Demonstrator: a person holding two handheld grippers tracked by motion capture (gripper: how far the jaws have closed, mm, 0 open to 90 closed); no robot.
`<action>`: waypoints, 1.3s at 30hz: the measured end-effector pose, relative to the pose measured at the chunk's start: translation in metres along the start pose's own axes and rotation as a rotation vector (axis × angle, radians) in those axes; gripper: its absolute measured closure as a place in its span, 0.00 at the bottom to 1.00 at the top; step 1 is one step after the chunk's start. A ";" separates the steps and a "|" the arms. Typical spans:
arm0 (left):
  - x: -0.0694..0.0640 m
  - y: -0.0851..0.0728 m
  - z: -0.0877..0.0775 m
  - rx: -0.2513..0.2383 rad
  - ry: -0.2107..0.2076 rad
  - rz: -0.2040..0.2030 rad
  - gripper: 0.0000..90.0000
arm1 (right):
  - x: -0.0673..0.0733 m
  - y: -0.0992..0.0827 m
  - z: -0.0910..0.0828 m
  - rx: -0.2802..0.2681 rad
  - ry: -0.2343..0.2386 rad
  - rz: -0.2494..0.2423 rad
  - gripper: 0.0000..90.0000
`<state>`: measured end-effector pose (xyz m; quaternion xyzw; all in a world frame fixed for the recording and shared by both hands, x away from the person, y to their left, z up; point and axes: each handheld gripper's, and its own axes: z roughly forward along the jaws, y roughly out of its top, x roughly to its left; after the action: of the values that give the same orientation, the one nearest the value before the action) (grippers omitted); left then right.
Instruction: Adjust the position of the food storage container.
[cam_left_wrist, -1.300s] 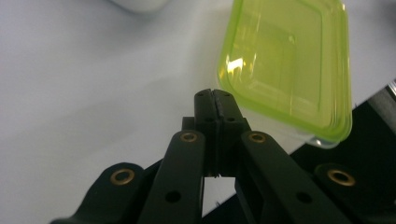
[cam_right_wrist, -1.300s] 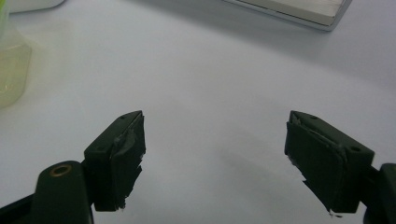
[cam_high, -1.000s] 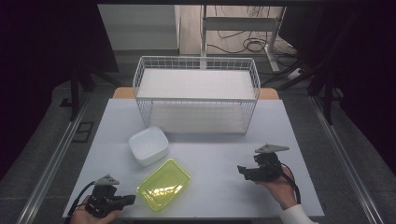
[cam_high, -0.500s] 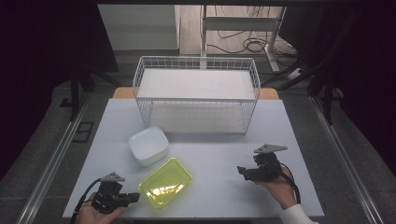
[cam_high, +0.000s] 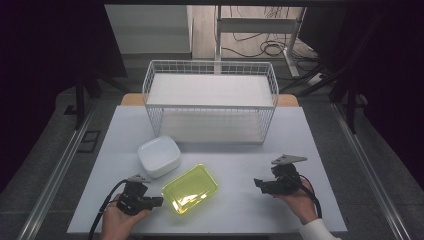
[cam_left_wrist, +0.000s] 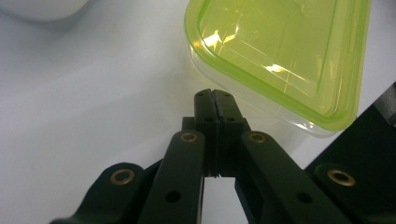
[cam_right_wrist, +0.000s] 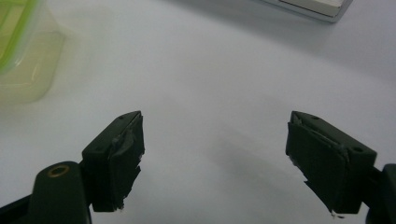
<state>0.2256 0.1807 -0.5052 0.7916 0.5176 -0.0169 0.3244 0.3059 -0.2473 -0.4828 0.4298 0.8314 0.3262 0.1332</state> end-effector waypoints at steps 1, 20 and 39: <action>-0.001 0.004 0.002 0.007 0.000 0.011 0.99 | 0.000 0.000 0.000 -0.001 -0.001 -0.002 0.22; -0.024 0.049 0.041 0.005 -0.010 0.041 0.99 | -0.001 -0.001 0.001 0.007 -0.007 0.006 0.21; -0.028 0.081 0.072 0.031 -0.001 0.035 0.99 | -0.003 -0.001 0.002 0.020 -0.025 0.012 0.21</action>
<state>0.3017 0.0989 -0.5121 0.8053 0.5033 -0.0197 0.3126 0.3082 -0.2495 -0.4858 0.4399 0.8304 0.3132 0.1373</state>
